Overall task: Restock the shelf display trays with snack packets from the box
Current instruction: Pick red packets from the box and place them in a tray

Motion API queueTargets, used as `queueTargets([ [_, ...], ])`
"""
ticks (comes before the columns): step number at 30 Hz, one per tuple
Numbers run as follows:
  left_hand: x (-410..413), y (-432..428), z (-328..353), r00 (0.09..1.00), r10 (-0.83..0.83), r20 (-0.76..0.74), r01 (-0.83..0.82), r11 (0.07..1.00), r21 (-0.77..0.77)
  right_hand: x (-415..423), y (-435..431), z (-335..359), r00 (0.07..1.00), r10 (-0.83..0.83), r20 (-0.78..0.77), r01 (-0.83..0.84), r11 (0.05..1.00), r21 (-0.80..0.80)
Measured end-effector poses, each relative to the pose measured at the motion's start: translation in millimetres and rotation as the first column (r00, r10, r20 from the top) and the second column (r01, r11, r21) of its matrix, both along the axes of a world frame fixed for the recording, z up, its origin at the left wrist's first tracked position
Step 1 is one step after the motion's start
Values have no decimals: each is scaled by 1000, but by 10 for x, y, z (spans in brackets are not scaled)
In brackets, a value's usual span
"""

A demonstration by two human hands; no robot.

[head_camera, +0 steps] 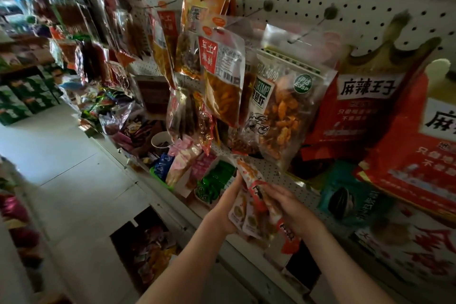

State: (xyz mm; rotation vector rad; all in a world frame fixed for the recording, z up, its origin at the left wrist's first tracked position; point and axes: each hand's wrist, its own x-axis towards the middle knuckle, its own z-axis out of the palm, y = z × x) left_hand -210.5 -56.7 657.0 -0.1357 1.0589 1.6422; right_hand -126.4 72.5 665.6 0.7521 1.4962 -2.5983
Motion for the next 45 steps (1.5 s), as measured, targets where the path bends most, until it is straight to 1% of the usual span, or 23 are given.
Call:
queueTargets([
  [3, 37, -74, -86, 998, -43, 42, 43, 999, 14, -9, -15, -1, 1000, 1, -26, -1, 1000, 13],
  [6, 46, -90, -121, 999, -39, 30, 39, 999, 25, -27, -48, -55, 998, 4, -55, -3, 1000, 29],
  [11, -26, -201, -157, 998, -51, 20, 50, 998, 38, -12, 24, -61, 999, -20, -41, 23, 998, 64],
  [13, -78, -256, -179, 998, -3, 71, 0, 999, 44, 0, 155, -124, 999, 37, 3, -37, 983, 180],
  [14, -84, -276, -187, 992, 34, 125, -41, 998, 53, 17, 219, -145, 995, 92, 46, -101, 950, 294],
  [15, -97, -279, -218, 984, 71, 165, -80, 996, 49, 16, 285, -146, 984, 144, 102, -174, 891, 419],
  [17, -102, -269, -285, 976, 94, 194, -98, 995, 12, 4, 354, -96, 948, 230, 220, -318, 704, 635],
  [19, -63, -276, -365, 984, 48, 174, -45, 999, -23, -29, 369, -32, 895, 308, 324, -441, 493, 750],
  [20, -46, -280, -390, 987, 7, 162, -2, 1000, -28, -57, 354, -1, 863, 349, 366, -490, 399, 775],
  [23, 52, -285, -340, 980, -125, 155, 120, 992, 40, -91, 263, 63, 749, 433, 502, -602, 129, 788],
  [24, 84, -280, -330, 977, -165, 134, 158, 986, 60, -94, 216, 84, 722, 443, 532, -617, 64, 784],
  [25, 109, -287, -309, 974, -193, 118, 187, 980, 64, -109, 169, 90, 712, 452, 537, -615, 31, 788],
  [26, 139, -293, -296, 969, -227, 100, 223, 973, 54, -104, 124, 93, 723, 451, 524, -596, 24, 802],
  [28, 165, -316, -319, 955, -290, 63, 290, 957, 19, -94, 56, 63, 777, 432, 459, -527, 47, 848],
  [30, 172, -324, -322, 945, -325, 39, 326, 945, -12, -57, -12, 33, 841, 370, 396, -464, 117, 878],
  [32, 186, -300, -341, 938, -344, 33, 345, 938, -29, -28, -64, -13, 885, 292, 361, -418, 161, 894],
  [34, 223, -288, -338, 946, -323, 23, 324, 945, -46, -18, -88, -60, 920, 213, 328, -370, 199, 907],
  [38, 203, -261, -345, 974, -228, 16, 228, 968, -102, -20, -29, -53, 985, 32, 170, -173, 271, 947],
  [39, 197, -257, -331, 975, -220, 17, 220, 969, -112, -16, 1, -51, 992, 21, 128, -128, 286, 950],
  [41, 197, -240, -324, 981, -190, 38, 193, 974, -114, -5, 47, -28, 998, 60, 37, -54, 312, 949],
  [42, 207, -234, -321, 985, -165, 59, 170, 979, -110, 2, 56, -11, 995, 100, 23, -52, 294, 954],
  [44, 263, -194, -320, 992, -93, 91, 100, 992, -82, 21, 22, 35, 976, 210, 53, -94, 191, 977],
  [45, 292, -166, -321, 993, -53, 101, 59, 996, -60, 30, -7, 45, 959, 277, 56, -103, 160, 982],
])
